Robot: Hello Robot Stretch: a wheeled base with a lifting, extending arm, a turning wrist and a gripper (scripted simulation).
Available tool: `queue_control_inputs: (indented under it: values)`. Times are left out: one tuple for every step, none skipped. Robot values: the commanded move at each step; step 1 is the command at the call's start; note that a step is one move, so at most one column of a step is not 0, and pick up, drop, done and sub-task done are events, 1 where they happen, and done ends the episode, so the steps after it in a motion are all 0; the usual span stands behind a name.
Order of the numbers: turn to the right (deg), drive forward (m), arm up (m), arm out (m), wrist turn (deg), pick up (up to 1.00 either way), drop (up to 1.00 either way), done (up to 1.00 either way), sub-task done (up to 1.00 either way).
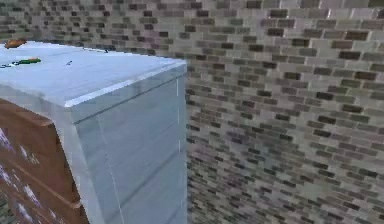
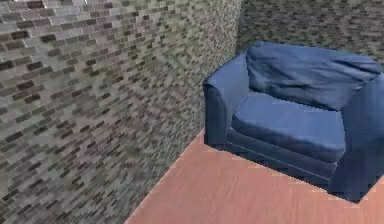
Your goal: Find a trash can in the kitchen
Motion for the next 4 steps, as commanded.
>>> queue_control_inputs:
  values:
    - [45.0, 0.00, 0.00, 0.00, 0.0, 0.00, 0.00, 0.00, 0.00]
    - [45.0, 0.00, 0.00, 0.00, 0.0, 0.00, 0.00, 0.00, 0.00]
    - [45.0, 0.00, 0.00, 0.00, 0.0, 0.00, 0.00, 0.00, 0.00]
    - [39.0, 0.00, 0.00, 0.00, 0.0, 0.00, 0.00, 0.00, 0.00]
